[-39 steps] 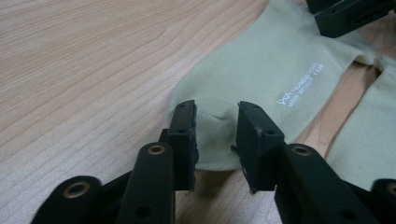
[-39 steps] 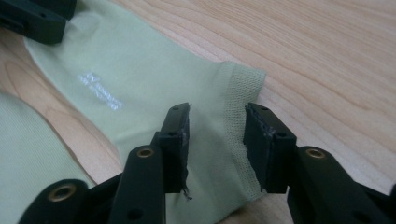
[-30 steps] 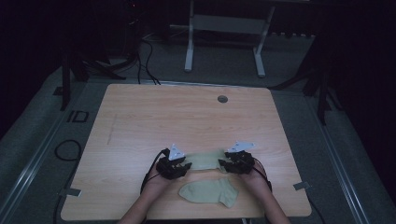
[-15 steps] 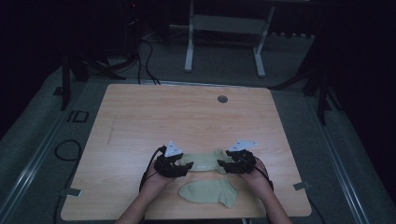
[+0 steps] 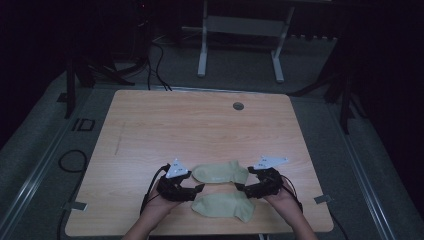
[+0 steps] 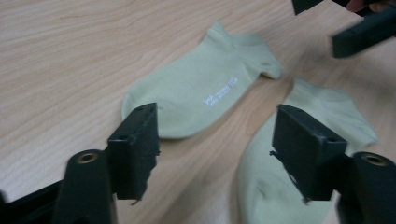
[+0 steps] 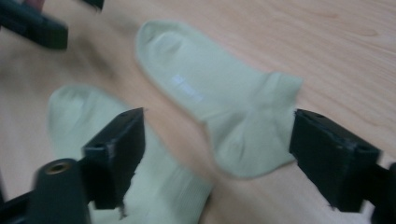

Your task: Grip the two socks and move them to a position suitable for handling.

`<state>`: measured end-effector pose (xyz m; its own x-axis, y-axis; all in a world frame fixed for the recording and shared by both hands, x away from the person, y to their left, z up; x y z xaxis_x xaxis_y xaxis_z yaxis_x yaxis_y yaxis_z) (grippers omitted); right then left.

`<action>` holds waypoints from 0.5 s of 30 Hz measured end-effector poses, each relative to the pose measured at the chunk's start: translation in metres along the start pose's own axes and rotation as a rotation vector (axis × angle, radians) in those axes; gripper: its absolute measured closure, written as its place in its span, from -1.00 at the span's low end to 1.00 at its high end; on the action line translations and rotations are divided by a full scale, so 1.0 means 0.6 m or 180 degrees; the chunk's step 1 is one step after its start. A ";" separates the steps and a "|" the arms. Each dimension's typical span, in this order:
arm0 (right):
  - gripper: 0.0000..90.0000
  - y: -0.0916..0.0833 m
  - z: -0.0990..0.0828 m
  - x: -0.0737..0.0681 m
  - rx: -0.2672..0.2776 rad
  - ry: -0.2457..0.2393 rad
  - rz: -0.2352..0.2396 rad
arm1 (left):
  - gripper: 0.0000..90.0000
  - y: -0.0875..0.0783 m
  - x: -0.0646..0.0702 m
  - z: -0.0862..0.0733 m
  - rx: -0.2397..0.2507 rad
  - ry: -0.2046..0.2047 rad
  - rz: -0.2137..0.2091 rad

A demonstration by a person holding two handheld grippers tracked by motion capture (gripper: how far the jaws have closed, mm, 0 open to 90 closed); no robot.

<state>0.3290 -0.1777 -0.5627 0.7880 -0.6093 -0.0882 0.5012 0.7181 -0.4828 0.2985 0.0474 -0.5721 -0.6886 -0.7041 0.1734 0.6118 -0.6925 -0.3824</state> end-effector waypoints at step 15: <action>-0.54 -0.064 -0.048 -0.032 -0.0089 0.0230 0.0260 | -0.55 -0.033 0.024 -0.064 -0.0322 -0.0109 -0.0108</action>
<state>0.2844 -0.2033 -0.5676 0.7976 -0.5724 -0.1905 0.4252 0.7574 -0.4955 0.2612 0.0569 -0.5968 -0.6935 -0.6867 0.2180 0.5447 -0.6978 -0.4652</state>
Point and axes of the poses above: each handheld gripper's, and its own axes: y roughly forward along the jaws, z roughly out of its top, x roughly to its right, the point moved 7 cm from there along y, roughly forward along the jaws, and after that the axes turned 14 degrees about x, right-handed, at the moved point
